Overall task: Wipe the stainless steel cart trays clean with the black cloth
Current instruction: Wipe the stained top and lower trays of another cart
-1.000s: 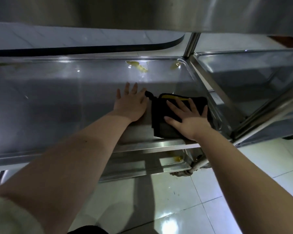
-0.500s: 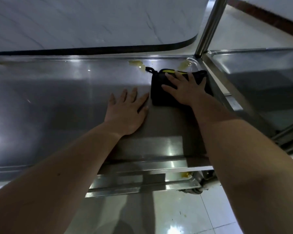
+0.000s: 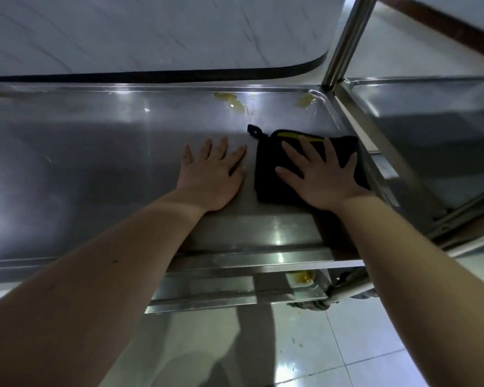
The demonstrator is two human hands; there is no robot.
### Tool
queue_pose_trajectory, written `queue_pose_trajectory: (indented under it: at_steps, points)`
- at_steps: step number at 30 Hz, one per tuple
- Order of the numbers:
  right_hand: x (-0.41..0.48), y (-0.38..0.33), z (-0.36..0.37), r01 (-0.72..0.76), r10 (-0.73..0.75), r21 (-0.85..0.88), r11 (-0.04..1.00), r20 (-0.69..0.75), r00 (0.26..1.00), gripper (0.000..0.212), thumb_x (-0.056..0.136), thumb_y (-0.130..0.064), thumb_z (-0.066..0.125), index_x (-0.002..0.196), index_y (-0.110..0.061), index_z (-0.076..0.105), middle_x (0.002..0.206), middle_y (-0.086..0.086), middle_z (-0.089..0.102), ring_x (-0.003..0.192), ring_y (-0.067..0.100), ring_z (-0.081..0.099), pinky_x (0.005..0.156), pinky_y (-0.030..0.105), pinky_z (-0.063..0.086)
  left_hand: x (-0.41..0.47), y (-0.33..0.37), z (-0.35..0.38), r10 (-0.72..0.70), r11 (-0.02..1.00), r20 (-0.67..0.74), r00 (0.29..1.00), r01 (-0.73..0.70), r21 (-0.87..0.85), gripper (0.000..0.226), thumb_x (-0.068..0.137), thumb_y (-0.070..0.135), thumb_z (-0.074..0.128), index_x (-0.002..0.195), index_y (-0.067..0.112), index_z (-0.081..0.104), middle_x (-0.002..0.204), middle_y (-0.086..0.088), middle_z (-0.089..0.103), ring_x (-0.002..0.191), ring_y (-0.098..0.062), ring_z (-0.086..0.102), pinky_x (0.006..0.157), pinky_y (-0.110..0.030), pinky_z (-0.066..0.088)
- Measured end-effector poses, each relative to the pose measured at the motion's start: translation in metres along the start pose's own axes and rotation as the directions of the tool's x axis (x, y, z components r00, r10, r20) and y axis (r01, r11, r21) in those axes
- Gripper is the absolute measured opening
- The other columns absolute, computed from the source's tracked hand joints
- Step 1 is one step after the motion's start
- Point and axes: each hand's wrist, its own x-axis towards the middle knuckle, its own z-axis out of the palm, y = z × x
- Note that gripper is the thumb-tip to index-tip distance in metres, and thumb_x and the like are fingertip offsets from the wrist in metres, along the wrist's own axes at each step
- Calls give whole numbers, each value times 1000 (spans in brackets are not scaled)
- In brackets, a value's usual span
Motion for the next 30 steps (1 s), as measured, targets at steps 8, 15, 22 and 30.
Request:
queue_pose_trajectory:
  at_steps: [8,15,22,30]
  points:
    - [-102,-21,9,98,-101,67,993,41,994,69,91,-73,17,152,-50,-5,162,-15,-13,148,28,-21,114,62,-14,-4,-1,-7,37,999,27,999,-37,-23,54,104,51,17,156,42,6,166,0,-4,151,-30,-5,118,-59,-5]
    - [-151,13,1,283,-264,228,932,-110,958,83,82,-63,59,152,-26,32,159,-8,24,150,12,10,121,33,9,-30,10,-31,180,975,-145,973,-196,-107,48,107,31,25,155,25,25,165,-3,11,152,-25,1,121,-48,-5]
    - [-163,47,4,332,-281,278,901,-209,937,47,88,-8,70,133,-13,59,140,1,54,137,17,40,114,32,30,-109,52,-21,477,835,-49,877,-470,-287,66,96,57,47,152,26,34,160,0,27,149,-16,17,121,-33,11]
    - [-148,19,-2,177,-38,263,949,-459,887,20,97,-5,53,110,-5,68,102,14,68,97,32,61,78,32,43,-111,64,-19,464,873,-52,884,-466,-145,62,96,56,48,151,28,37,157,3,35,145,-15,30,117,-31,22]
